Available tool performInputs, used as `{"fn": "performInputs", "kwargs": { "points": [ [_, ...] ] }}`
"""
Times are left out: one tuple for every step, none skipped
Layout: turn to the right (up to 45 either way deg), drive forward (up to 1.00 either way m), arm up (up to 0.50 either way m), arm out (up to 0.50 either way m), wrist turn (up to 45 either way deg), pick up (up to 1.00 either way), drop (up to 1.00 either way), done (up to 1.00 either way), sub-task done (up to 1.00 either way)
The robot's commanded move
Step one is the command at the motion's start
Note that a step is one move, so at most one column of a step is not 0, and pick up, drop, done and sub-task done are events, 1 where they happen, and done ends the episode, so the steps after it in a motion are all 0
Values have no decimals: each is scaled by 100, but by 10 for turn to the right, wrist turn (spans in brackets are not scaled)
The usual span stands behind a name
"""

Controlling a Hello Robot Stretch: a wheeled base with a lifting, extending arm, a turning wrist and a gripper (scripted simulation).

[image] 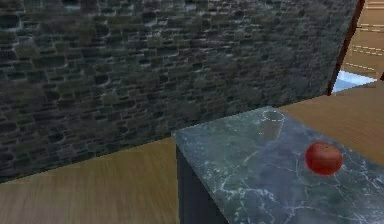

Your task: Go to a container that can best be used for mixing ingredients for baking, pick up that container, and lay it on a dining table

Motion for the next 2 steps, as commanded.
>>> {"fn": "performInputs", "kwargs": {
  "points": [
    [0, 0, -12, 0, 0, 0, 0, 0, 0],
    [0, 0, 0, 0, 0, 100, 0, 0, 0]
  ]
}}
